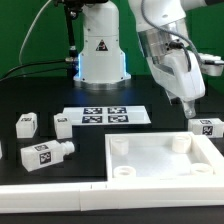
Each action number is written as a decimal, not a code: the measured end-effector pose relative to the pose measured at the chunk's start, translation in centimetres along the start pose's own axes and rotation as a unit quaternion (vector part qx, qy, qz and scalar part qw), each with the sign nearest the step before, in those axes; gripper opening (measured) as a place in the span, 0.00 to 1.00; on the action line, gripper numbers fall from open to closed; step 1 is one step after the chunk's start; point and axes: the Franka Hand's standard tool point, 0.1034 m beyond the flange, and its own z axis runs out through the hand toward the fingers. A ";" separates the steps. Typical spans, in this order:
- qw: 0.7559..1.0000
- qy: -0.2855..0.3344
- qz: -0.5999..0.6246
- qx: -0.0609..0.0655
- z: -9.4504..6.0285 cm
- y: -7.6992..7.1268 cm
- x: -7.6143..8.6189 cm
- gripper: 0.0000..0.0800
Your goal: Assemble square table
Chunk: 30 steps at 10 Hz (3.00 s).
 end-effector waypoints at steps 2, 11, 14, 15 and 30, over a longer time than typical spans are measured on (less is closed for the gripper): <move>0.998 -0.061 -0.004 0.005 -0.1 0.4 0.8 0.81; 0.937 -0.335 0.097 -0.025 3.1 2.2 -1.4 0.81; 0.940 -0.325 0.099 -0.025 3.3 2.3 -1.2 0.81; 0.943 -0.316 0.098 -0.033 4.0 2.6 -2.0 0.81; 0.980 -0.193 0.013 -0.035 -2.3 -0.1 0.8 0.36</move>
Offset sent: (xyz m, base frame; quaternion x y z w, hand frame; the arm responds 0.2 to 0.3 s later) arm 0.0000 0.0000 0.0000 0.0000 -0.1938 0.0000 0.9810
